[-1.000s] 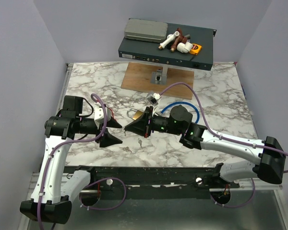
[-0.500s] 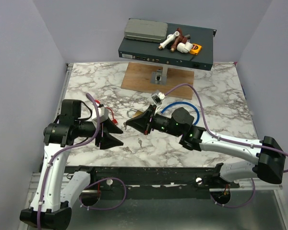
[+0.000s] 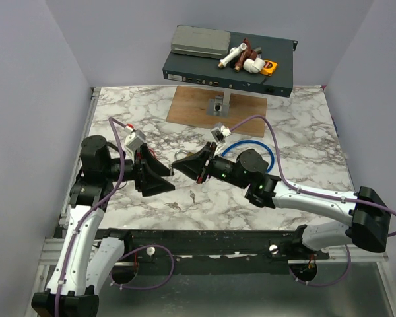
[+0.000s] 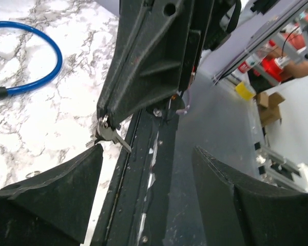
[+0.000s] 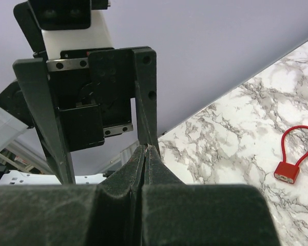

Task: Unlock with the key
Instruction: Pick up the key from the center of the board.

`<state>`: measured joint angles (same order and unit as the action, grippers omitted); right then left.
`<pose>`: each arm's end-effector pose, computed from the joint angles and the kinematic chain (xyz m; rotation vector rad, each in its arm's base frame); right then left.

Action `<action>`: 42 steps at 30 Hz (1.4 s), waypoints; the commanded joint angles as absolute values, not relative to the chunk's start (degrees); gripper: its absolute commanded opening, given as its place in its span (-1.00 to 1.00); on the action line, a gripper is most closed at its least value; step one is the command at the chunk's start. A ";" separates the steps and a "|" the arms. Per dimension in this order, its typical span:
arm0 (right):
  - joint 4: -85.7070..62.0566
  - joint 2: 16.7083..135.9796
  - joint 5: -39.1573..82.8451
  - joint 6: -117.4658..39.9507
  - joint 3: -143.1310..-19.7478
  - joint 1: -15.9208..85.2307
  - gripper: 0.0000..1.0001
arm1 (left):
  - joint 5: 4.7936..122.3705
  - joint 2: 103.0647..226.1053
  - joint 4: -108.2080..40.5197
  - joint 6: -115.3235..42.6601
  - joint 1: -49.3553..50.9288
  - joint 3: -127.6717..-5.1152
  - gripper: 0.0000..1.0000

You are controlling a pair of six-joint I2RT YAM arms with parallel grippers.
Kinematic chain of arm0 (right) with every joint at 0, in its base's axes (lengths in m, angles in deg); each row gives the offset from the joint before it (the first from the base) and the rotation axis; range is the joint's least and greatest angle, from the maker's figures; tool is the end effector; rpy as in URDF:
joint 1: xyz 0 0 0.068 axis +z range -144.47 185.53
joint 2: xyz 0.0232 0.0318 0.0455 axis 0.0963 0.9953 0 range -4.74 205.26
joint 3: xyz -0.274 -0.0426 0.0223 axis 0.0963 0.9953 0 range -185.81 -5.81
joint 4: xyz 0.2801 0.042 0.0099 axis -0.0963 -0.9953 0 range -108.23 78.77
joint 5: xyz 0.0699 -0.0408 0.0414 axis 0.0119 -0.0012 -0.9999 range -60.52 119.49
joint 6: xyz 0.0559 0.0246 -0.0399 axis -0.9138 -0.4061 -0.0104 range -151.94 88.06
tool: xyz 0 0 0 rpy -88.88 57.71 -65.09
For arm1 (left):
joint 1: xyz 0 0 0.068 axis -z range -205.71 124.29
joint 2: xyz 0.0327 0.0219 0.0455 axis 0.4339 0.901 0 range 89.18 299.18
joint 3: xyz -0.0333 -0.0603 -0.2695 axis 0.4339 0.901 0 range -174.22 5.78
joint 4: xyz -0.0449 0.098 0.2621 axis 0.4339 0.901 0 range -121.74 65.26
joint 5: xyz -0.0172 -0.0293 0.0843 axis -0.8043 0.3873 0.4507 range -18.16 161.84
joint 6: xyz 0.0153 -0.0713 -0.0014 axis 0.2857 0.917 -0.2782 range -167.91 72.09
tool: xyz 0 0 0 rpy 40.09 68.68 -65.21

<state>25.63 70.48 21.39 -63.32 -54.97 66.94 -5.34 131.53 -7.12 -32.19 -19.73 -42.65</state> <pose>0.1601 0.3117 0.3353 -0.5261 1.4525 1.4225 0.1570 -0.0758 0.3552 0.7995 1.7153 -1.5088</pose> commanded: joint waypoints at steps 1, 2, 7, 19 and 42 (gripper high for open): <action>28.32 70.94 21.59 -62.21 -54.24 67.23 -0.99 | -5.61 130.84 -22.09 -15.13 -20.06 -40.38 0.40; 28.32 70.89 21.51 -62.10 -54.32 67.21 -0.99 | -5.30 130.70 -22.98 -14.09 -20.08 -39.99 0.39; 28.58 70.14 21.76 -61.83 -53.88 67.20 -0.99 | -4.25 130.50 -31.22 -5.49 -20.17 -38.05 0.31; 27.73 67.94 24.42 -58.50 -53.02 67.35 -0.99 | -2.92 131.18 -33.29 1.13 -20.17 -37.80 -0.02; 29.19 69.69 24.48 -58.02 -54.08 68.17 -0.99 | 1.66 131.71 -25.87 0.87 -20.12 -40.13 -0.33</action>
<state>27.23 68.76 23.88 -58.44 -53.97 67.31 -1.65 131.53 -28.14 0.21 -19.76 -37.73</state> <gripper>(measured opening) 0.011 0.377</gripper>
